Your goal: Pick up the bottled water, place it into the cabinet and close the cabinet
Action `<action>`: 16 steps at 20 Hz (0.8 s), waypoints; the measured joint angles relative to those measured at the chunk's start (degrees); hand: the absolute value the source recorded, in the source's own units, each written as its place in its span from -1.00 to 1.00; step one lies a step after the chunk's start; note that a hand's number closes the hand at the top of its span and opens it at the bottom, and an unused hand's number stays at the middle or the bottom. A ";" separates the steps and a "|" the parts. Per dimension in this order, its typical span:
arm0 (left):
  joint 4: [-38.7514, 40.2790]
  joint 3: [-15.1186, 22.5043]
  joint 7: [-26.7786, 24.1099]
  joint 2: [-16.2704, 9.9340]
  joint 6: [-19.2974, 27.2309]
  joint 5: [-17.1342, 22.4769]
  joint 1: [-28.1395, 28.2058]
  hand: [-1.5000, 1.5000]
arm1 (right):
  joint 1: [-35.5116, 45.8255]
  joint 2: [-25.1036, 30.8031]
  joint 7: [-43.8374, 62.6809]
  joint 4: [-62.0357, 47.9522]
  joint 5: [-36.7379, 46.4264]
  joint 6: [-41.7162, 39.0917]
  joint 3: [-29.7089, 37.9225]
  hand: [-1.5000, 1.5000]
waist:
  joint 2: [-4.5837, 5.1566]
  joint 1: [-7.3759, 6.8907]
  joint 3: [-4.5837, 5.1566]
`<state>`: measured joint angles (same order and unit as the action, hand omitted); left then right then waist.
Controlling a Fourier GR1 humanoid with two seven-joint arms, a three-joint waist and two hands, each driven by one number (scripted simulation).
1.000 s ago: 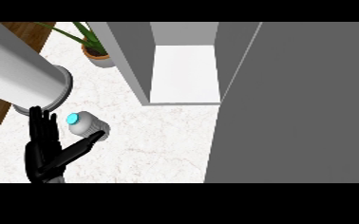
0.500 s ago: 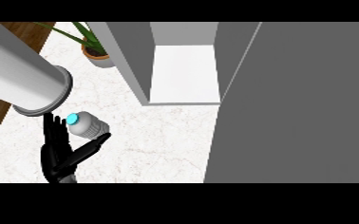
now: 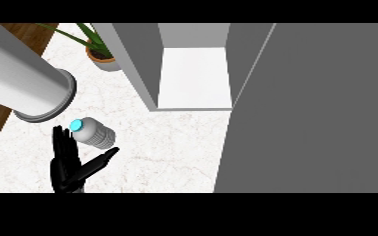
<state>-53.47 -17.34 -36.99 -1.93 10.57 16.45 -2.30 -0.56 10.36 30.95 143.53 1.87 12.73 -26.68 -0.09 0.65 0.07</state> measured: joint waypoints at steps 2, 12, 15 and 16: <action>1.50 -0.60 -1.04 -0.14 -0.71 0.73 -1.13 -1.00 | -0.14 0.13 -0.09 0.03 0.15 0.50 -0.40 -1.00 | -0.02 -0.01 0.01; 14.00 -3.90 -7.39 -1.62 -5.25 3.82 -8.53 -1.00 | -0.39 1.04 -0.58 0.03 0.43 2.02 -0.12 -1.00 | 0.04 0.19 0.01; 16.82 -4.71 -7.83 -2.26 -6.43 4.89 -11.13 -1.00 | -1.13 1.33 -1.07 0.02 0.57 2.52 -0.66 -1.00 | 0.02 0.20 0.00; 18.04 -4.89 -8.46 -2.10 -7.12 5.16 -11.80 -1.00 | -1.05 1.48 -1.16 0.03 0.61 2.74 -0.60 -1.00 | 0.03 0.29 0.01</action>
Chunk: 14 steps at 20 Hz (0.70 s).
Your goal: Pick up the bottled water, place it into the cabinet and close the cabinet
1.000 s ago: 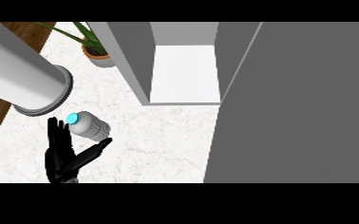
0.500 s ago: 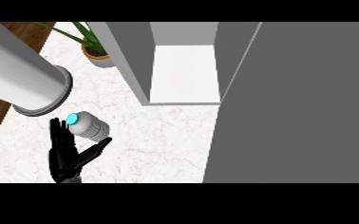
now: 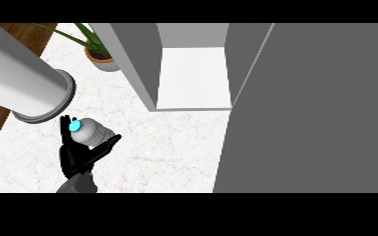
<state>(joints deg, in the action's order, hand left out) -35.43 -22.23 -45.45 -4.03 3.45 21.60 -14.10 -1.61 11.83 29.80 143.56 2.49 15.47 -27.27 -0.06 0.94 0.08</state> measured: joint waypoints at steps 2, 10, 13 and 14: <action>1.26 0.03 -0.35 -0.21 -1.37 0.38 -0.89 1.00 | -0.50 0.59 -0.48 -0.04 -0.07 -0.31 1.14 -1.00 | 0.01 -0.06 -0.01; 7.31 0.62 -3.07 -1.00 -5.56 0.41 -5.59 1.00 | -1.17 1.49 -1.55 -0.11 -0.51 -1.08 3.93 -1.00 | 0.07 0.00 -0.02; 9.02 1.24 -6.82 -1.32 -1.87 -1.70 -7.50 1.00 | -1.86 2.11 -2.95 -0.37 -0.88 -2.03 6.08 -1.00 | 0.15 0.20 -0.03; 9.30 1.55 -7.92 -0.90 -0.41 -2.35 -7.96 1.00 | -2.52 2.32 -3.82 -0.40 -1.01 -2.54 6.58 -1.00 | 0.15 0.23 -0.04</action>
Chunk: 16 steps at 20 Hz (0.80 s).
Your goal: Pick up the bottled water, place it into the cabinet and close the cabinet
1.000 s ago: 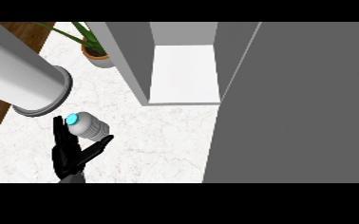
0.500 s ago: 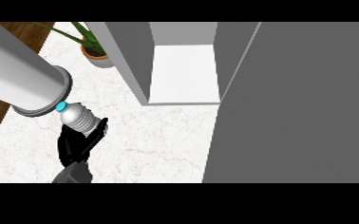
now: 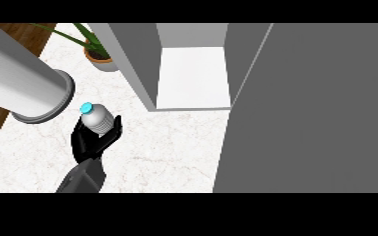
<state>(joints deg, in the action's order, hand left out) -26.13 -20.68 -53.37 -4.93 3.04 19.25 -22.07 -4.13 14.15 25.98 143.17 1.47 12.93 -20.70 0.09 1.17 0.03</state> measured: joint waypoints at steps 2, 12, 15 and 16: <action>0.84 1.63 -0.71 -0.08 -0.17 -1.77 -0.84 1.00 | 0.24 -0.03 0.55 -0.03 -0.18 -0.07 0.53 -1.00 | 0.00 0.01 0.01; 1.68 13.01 1.15 3.10 -11.77 -9.76 -4.58 1.00 | -4.20 1.47 -4.00 -0.39 -1.12 -2.33 6.44 -1.00 | -0.16 0.30 -0.04; 1.03 14.69 2.49 4.04 -14.31 -8.28 -6.02 1.00 | -5.76 1.87 -5.25 -0.45 -1.89 -3.71 9.22 -1.00 | -0.19 0.20 -0.05; 0.47 14.86 3.22 4.14 -14.95 -8.13 -6.24 1.00 | -6.45 2.16 -6.21 -0.60 -2.71 -4.59 11.25 -1.00 | -0.20 0.07 -0.07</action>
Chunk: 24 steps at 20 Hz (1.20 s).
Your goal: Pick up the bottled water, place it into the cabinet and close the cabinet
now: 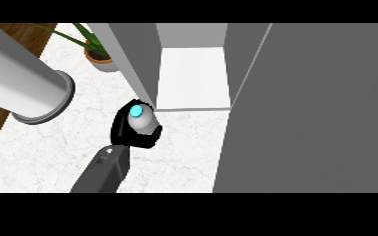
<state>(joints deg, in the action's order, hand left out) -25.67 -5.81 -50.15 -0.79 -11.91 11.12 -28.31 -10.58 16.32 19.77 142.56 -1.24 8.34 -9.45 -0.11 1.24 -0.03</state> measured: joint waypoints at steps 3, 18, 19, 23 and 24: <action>-0.97 2.94 2.10 -0.35 0.12 2.73 0.02 1.00 | 0.12 0.58 0.06 -0.16 -1.62 -1.61 3.89 -1.00 | -0.04 -0.20 -0.06; -6.10 13.27 9.43 -3.47 8.86 16.94 1.93 1.00 | -2.14 -1.18 -5.66 -4.38 -9.26 -9.34 14.80 -1.00 | -0.24 1.09 -0.40; -6.57 13.92 9.86 -3.64 9.54 17.47 2.11 1.00 | -2.01 -1.28 -5.97 -4.97 -10.04 -9.72 15.42 -1.00 | -0.26 1.10 -0.42; -7.89 15.56 10.34 -4.51 12.54 19.26 2.87 1.00 | -2.24 -1.58 -6.65 -5.96 -12.82 -11.45 16.92 -1.00 | -0.34 1.93 -0.52; -8.19 15.82 10.54 -4.67 13.18 19.77 3.02 1.00 | -2.34 -1.62 -6.83 -6.03 -13.35 -11.89 17.15 -1.00 | -0.35 2.13 -0.53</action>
<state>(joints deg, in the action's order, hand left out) -33.86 10.01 -39.61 -5.46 1.27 30.90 -25.29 -12.93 14.70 12.94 136.53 -14.59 -3.55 7.70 -0.46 3.36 -0.56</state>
